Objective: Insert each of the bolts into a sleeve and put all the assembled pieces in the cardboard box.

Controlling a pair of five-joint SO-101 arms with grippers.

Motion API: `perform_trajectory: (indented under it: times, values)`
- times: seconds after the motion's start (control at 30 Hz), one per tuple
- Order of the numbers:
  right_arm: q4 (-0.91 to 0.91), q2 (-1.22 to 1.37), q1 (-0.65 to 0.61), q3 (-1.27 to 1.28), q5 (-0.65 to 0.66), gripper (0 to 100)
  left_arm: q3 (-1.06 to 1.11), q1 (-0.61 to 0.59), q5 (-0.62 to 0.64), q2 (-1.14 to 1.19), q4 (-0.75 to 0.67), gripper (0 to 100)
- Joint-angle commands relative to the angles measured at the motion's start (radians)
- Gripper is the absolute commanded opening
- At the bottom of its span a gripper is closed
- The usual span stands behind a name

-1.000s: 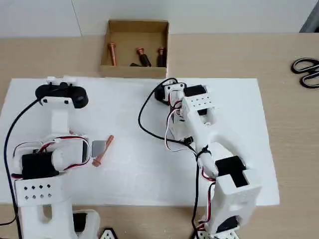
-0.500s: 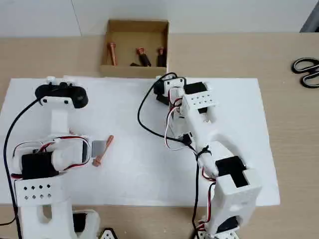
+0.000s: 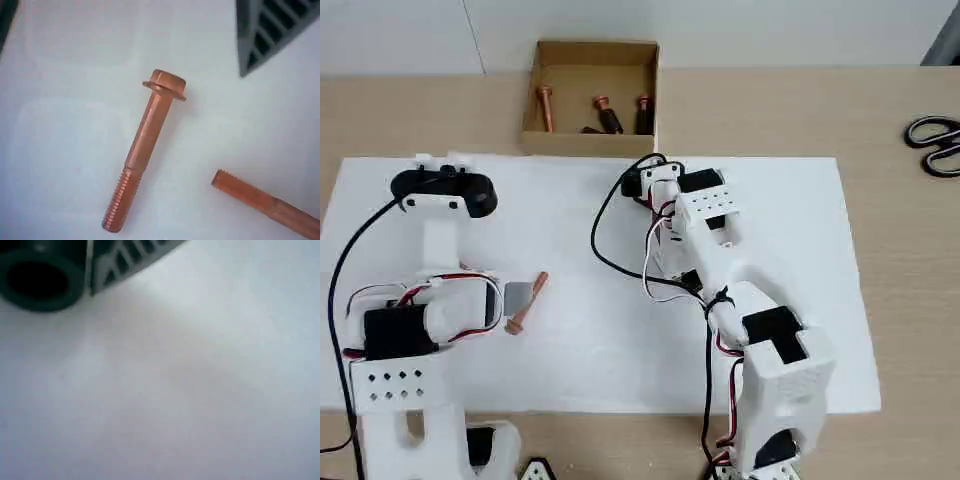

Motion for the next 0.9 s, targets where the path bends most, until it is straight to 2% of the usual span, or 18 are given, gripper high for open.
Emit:
perform_trajectory:
  times: [0.0,0.1,0.23,0.4,0.57,0.7,0.87]
  values:
    - [-0.01,0.005,-0.001,-0.009,-0.002,9.4,-0.007,-0.005,-0.002,-0.008,0.002,29]
    - [-0.012,-0.002,-0.001,-0.011,0.008,0.1,-0.007,-0.005,-0.002,-0.008,0.002,29]
    - [0.024,-0.005,0.005,-0.072,0.008,0.5,-0.01,-0.005,-0.002,-0.008,0.003,29]
    - [0.168,-0.101,0.018,-0.203,0.006,0.6,-0.022,-0.005,0.0,-0.002,0.005,29]
    - [0.199,-0.211,0.041,-0.226,0.009,0.5,-0.162,-0.005,0.0,0.009,0.066,29]
    - [0.214,-0.228,0.05,-0.224,0.009,0.5,-0.257,-0.005,0.02,0.152,0.101,29]
    - [0.222,-0.226,0.048,-0.224,0.008,0.6,-0.41,-0.009,0.17,0.42,0.101,29]
